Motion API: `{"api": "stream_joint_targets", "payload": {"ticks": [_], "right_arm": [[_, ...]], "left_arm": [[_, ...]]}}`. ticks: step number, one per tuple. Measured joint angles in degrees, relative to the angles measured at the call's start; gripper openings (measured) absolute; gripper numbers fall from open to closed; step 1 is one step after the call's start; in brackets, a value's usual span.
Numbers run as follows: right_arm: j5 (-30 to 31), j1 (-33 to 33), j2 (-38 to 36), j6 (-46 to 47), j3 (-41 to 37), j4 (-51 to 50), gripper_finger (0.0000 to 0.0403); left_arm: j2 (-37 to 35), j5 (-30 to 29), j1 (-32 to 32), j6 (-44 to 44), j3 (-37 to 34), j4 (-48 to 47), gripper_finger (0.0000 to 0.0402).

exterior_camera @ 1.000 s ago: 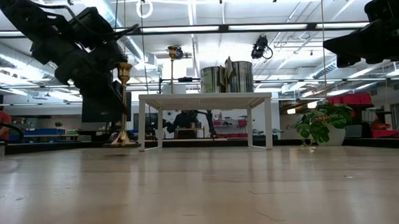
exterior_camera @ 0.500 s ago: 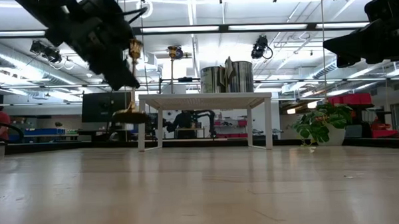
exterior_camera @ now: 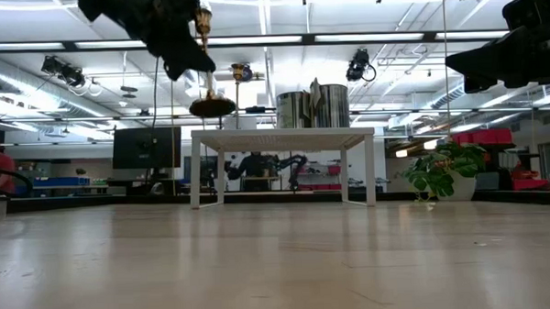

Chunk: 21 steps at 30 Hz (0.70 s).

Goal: Pick & Place candle stick holders
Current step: Put the top candle holder aligned with the other candle holder on the shelf

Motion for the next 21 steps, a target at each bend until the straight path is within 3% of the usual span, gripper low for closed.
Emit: {"api": "stream_joint_targets", "payload": {"ticks": [10, 21], "right_arm": [[0.0, 0.0, -0.02, 0.02, 0.0, 0.0, 0.0017], [0.0, 0.0, 0.0, 0.01, 0.01, 0.0, 0.0017]], "left_arm": [[0.96, -6.31, 3.17, 3.76, 9.41, -7.2, 0.0034], [7.49, -6.81, 9.98, 5.98, 13.41, -8.1, 0.0034]]}}
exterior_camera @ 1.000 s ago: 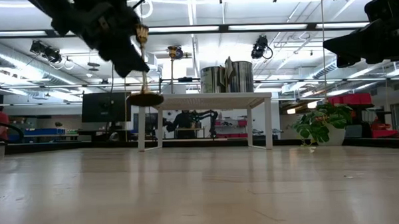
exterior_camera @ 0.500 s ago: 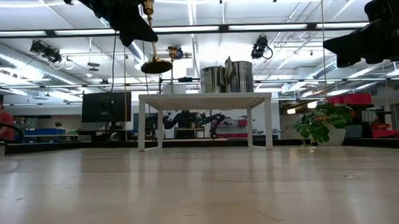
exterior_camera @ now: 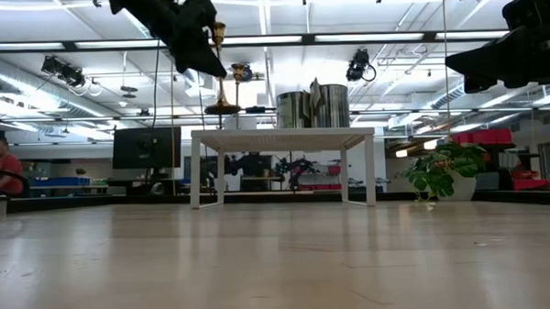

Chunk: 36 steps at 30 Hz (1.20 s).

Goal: Pick & Place candle stick holders
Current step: Put the top candle holder aligned with the other candle holder on the shelf

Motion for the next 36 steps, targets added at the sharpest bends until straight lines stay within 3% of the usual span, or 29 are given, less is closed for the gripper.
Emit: {"api": "stream_joint_targets", "payload": {"ticks": [10, 18, 36], "right_arm": [[0.01, 0.0, 0.0, 0.01, 0.01, -0.01, 0.0017], [0.0, 0.0, 0.0, 0.01, -0.01, -0.02, 0.0017], [0.0, 0.0, 0.0, -0.01, -0.01, -0.02, 0.0017]], "left_arm": [[6.42, 0.05, 5.72, 8.67, 3.13, -0.17, 0.0034], [9.89, 3.37, 8.88, 9.03, 3.25, 2.42, 0.0034], [11.28, 3.33, 13.46, 8.51, 3.25, 7.7, 0.0034]]}}
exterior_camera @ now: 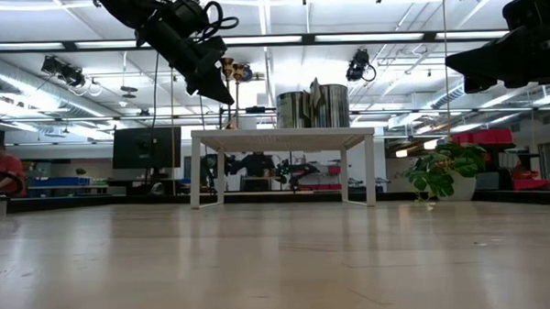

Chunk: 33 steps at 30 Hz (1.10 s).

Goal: Pick & Place candle stick holders
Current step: Put the top candle holder aligned with the other candle holder on the shelf

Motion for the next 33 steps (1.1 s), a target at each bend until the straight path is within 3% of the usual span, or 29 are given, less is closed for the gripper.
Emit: {"api": "stream_joint_targets", "payload": {"ticks": [21, 33], "right_arm": [[0.0, 0.0, 0.0, 0.01, 0.0, 0.02, 0.0017], [0.0, 0.0, -0.01, 0.02, 0.02, 0.02, 0.0017]], "left_arm": [[2.56, 5.14, 1.97, -3.03, -0.02, 0.73, 0.0034], [3.04, 4.95, 1.92, -3.04, -0.02, 2.43, 0.0046]]}}
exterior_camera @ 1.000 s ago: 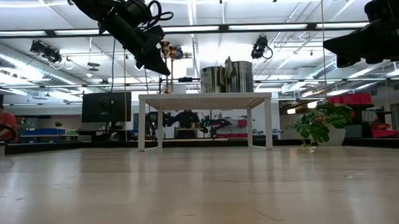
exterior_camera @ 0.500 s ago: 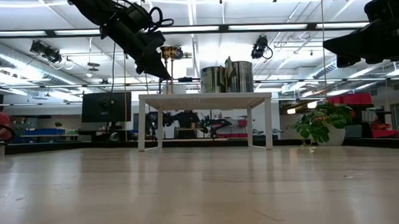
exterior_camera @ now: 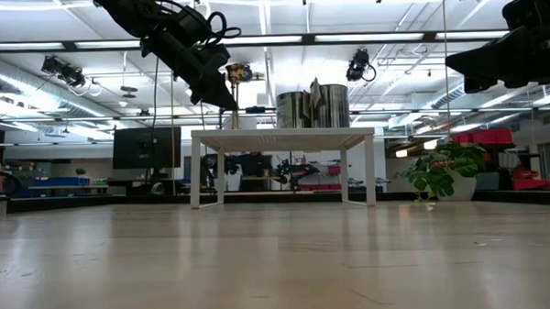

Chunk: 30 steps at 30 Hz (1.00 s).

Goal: Pick & Place candle stick holders
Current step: Put the top candle holder aligned with the other candle holder on the shelf, then put the candle holder aligned with the other candle holder on the shelf

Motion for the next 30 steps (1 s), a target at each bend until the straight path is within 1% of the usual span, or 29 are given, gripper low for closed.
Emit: {"api": "stream_joint_targets", "payload": {"ticks": [10, 15, 18, 25, 30], "right_arm": [[0.0, 0.0, 0.01, -0.02, -0.02, -0.01, 0.0017], [0.0, 0.0, 0.01, 0.0, -0.02, -0.02, 0.0017], [0.0, 0.0, 0.01, 0.0, -0.02, 0.0, 0.0017], [0.0, 0.0, 0.01, -0.01, -0.02, 0.0, 0.0017], [0.0, 0.0, 0.01, -0.02, -0.01, -0.01, 0.0017]], "left_arm": [[0.0, -0.16, 0.0, 0.04, 0.0, 0.11, 0.0051], [0.0, -1.61, 0.0, 0.07, 0.0, 0.13, 0.0063], [0.0, -1.73, 0.0, 0.07, -0.02, 0.11, 0.0081], [0.0, -1.49, -0.12, 0.04, -0.02, 0.13, 0.0139], [-0.17, -1.51, -0.13, -0.08, 0.04, -0.04, 0.0168]]}}
